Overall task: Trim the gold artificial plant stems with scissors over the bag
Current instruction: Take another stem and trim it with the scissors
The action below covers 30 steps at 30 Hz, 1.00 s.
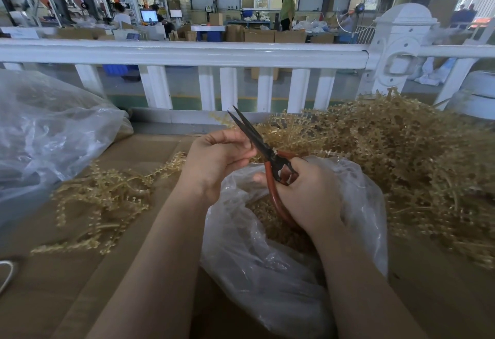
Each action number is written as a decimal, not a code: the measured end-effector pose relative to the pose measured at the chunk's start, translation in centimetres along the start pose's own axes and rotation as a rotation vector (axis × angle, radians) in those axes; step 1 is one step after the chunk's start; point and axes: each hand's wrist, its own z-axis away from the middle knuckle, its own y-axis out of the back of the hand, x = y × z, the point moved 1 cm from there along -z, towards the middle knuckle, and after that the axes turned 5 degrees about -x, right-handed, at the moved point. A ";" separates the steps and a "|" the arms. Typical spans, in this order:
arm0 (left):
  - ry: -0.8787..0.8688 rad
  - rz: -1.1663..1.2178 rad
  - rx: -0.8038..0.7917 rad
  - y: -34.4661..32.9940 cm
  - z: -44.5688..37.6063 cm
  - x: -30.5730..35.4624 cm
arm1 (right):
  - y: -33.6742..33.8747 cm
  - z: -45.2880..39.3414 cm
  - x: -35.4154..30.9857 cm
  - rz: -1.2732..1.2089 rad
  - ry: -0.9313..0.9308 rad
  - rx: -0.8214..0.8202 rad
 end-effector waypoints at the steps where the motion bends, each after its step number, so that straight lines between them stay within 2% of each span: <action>1: 0.031 0.012 0.002 -0.1 0.0 -0.1 | -0.1 0.0 0.1 -0.045 -0.034 -0.011; 7: 0.129 -0.073 -0.034 -1.4 0.3 -1.3 | -0.2 -0.8 0.4 -0.359 -0.346 -0.103; 13: 0.118 -0.039 -0.080 -2.0 0.5 -1.9 | -0.1 -1.0 0.8 -0.536 -0.397 -0.093; 16: 0.127 -0.118 -0.084 -1.9 0.4 -1.9 | -0.1 -0.9 0.6 -0.580 -0.398 -0.099; 20: 0.152 -0.067 -0.101 -1.8 0.3 -1.8 | 0.1 -0.9 0.4 -0.571 -0.415 -0.099; 24: 0.191 -0.035 -0.006 -1.7 0.1 -2.1 | 0.0 -0.7 0.1 -0.495 -0.358 -0.125; 30: 0.132 -0.013 0.022 -1.3 0.1 -1.7 | -0.2 -0.7 0.5 -0.406 -0.386 -0.106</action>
